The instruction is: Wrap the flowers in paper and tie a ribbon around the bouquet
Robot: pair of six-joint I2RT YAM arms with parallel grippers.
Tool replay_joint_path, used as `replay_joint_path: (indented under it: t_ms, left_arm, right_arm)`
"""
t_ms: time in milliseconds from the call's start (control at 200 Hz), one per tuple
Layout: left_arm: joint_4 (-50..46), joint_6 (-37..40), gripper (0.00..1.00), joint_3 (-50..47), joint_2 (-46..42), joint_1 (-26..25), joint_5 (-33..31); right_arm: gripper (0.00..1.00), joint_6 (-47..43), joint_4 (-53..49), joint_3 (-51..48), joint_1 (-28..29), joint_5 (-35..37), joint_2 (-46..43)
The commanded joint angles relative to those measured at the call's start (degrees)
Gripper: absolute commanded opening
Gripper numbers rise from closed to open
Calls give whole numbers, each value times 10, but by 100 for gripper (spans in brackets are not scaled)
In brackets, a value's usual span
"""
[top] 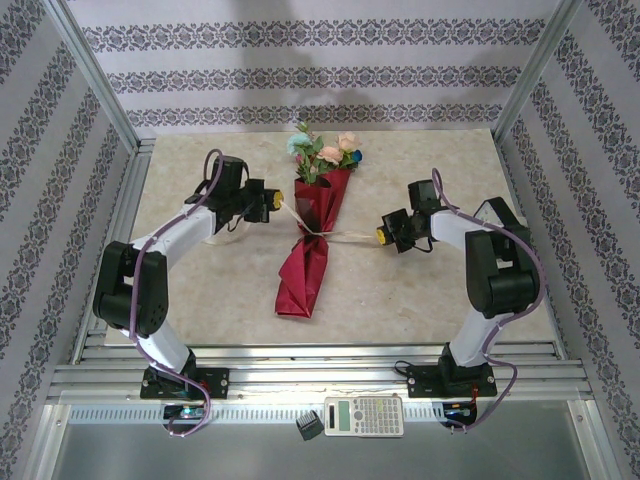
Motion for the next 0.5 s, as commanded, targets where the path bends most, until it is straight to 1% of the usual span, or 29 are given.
replay_joint_path:
  t_ms: [0,120,225,300,380,495]
  left_arm:
    - [-58,23,0,32,-4,-17,8]
    - [-79,37,1,60,0,-36,14]
    - [-127,72,2,90,7,-47,22]
    - [-155,94,1,95,5,-50,22]
    - [-150,90,1,78,-3,-49,21]
    - [-106,69,0,54,-9,-50,29]
  right_arm:
    - [7,-17,-20,15,6,12,16]
    - [6,-22,-20,17,8,9,24]
    - [6,-26,-20,21,9,7,32]
    - [6,-29,-17,21,9,4,37]
    - [14,-34,-17,24,9,0,41]
    - [25,-60,-35,37,8,-1,40]
